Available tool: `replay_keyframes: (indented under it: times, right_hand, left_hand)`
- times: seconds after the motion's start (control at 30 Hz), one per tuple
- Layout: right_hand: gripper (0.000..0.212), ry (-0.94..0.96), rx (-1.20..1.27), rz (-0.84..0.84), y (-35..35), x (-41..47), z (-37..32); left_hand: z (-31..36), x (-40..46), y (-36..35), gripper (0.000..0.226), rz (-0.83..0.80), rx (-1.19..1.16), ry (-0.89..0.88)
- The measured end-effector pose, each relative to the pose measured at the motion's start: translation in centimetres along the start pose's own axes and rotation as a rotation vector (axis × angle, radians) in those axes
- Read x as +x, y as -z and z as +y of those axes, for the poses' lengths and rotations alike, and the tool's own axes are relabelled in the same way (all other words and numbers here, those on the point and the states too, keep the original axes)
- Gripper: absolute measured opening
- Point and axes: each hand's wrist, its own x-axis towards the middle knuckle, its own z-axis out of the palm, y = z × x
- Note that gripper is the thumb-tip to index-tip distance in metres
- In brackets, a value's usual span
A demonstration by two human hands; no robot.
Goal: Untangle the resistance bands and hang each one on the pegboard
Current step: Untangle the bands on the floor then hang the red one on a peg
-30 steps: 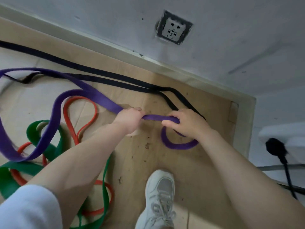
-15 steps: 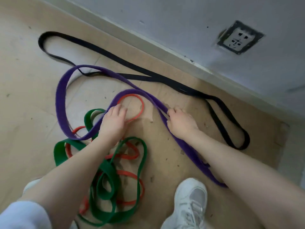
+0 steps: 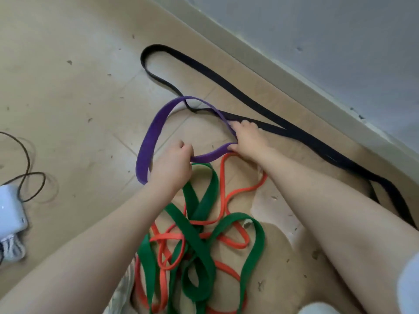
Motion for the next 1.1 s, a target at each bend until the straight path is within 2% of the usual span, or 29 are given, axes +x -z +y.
replay_keyframes:
  times: [0.07,0.13,0.2,0.3,0.37,0.43,0.57,0.63,0.67,0.73,0.8,0.87,0.93,1.0,1.1]
  right_hand:
    - [0.039,0.061,0.027,-0.043,-0.2,0.3,-0.4]
    - [0.030,0.050,0.090,-0.041,-0.5,0.3,-0.8]
    - [0.038,0.037,0.136,-0.024,-1.1,0.4,-1.3]
    - [0.049,0.004,0.100,0.064,-2.0,0.6,-1.4]
    - [0.060,0.002,0.109,0.080,-2.5,0.8,-1.4]
    - [0.064,0.033,0.088,0.070,-3.1,1.2,-1.8]
    - [0.048,0.138,0.046,0.020,-3.5,2.2,-2.9]
    - [0.051,0.262,0.002,-0.001,-3.5,2.1,-3.1]
    - [0.054,0.334,-0.045,-0.013,-3.4,1.8,-3.1]
    - [0.050,0.417,-0.086,-0.012,-3.2,1.3,-2.8]
    - [0.046,0.433,-0.062,-0.011,-2.9,0.9,-2.7]
    - [0.055,0.452,-0.096,-0.022,-2.8,0.8,-2.8]
    - [0.062,0.447,-0.101,-0.023,-2.9,0.6,-3.1]
    - [0.064,0.442,-0.061,0.007,-3.1,0.7,-3.4]
    - [0.066,0.442,-0.075,0.058,-3.0,1.3,-3.1]
  left_hand:
    - [-1.0,1.3,1.6,0.021,0.130,0.103,-0.083]
    - [-1.4,2.8,3.0,0.022,0.220,0.186,-0.134]
    - [-1.6,4.0,3.3,0.023,0.231,0.241,-0.123]
    - [-2.3,4.5,1.4,0.036,0.067,0.339,-0.031]
    - [-2.7,4.4,-0.2,0.039,-0.017,0.295,0.058]
    - [-2.5,4.8,-1.2,0.035,-0.028,0.156,0.159]
    - [-2.2,5.0,-1.9,0.026,-0.003,-0.029,0.344]
    - [-2.6,4.8,-2.1,0.039,-0.023,-0.066,0.458]
    - [-2.7,4.7,-2.2,0.044,-0.024,-0.167,0.544]
    - [-1.8,4.7,-1.5,0.045,0.036,-0.604,0.726]
    - [-0.6,5.5,-0.9,0.056,0.124,-1.000,0.855]
    - [0.6,6.6,-0.6,0.072,0.199,-1.125,0.877]
    - [1.4,7.7,-0.6,0.080,0.276,-0.976,0.825]
    - [1.5,8.8,-1.0,0.082,0.338,-0.757,0.699]
    - [0.6,9.9,-1.3,0.075,0.365,-0.638,0.577]
